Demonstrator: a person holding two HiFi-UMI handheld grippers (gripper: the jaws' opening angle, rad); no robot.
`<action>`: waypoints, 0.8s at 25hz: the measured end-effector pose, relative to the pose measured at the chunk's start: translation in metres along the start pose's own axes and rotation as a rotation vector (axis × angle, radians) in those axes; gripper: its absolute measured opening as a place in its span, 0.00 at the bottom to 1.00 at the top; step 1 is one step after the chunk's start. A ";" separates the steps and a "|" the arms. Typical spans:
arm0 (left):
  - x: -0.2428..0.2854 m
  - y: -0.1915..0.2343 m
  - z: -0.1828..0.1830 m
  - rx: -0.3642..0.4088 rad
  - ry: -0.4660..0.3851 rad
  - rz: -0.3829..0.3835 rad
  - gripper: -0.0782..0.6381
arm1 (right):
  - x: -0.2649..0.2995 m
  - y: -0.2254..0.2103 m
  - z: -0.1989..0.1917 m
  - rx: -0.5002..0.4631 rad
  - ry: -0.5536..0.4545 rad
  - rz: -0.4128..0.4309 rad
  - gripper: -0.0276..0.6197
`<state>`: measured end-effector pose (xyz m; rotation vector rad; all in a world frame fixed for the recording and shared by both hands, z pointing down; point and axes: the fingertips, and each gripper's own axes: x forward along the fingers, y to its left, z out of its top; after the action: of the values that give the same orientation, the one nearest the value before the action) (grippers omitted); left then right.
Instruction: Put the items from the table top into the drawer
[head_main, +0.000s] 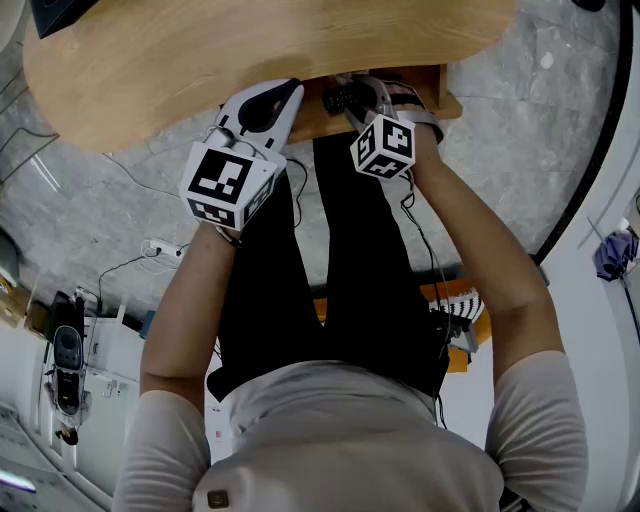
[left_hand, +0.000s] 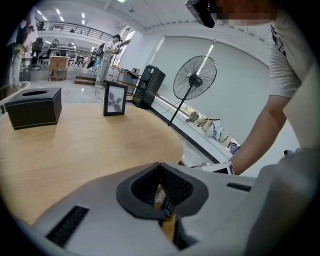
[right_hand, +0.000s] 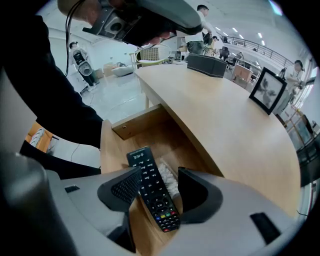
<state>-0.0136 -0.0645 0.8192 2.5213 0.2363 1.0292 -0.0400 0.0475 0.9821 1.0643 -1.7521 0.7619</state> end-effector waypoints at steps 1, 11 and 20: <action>-0.001 0.000 0.001 0.000 -0.001 0.000 0.12 | -0.001 0.000 0.000 0.004 0.000 -0.001 0.43; -0.034 -0.018 0.045 0.034 -0.028 -0.005 0.12 | -0.070 -0.023 0.026 0.160 -0.051 -0.080 0.42; -0.087 -0.042 0.122 0.089 -0.084 0.015 0.12 | -0.184 -0.085 0.096 0.379 -0.202 -0.241 0.37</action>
<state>0.0095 -0.0899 0.6673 2.6436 0.2439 0.9346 0.0372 -0.0091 0.7789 1.6248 -1.6383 0.8784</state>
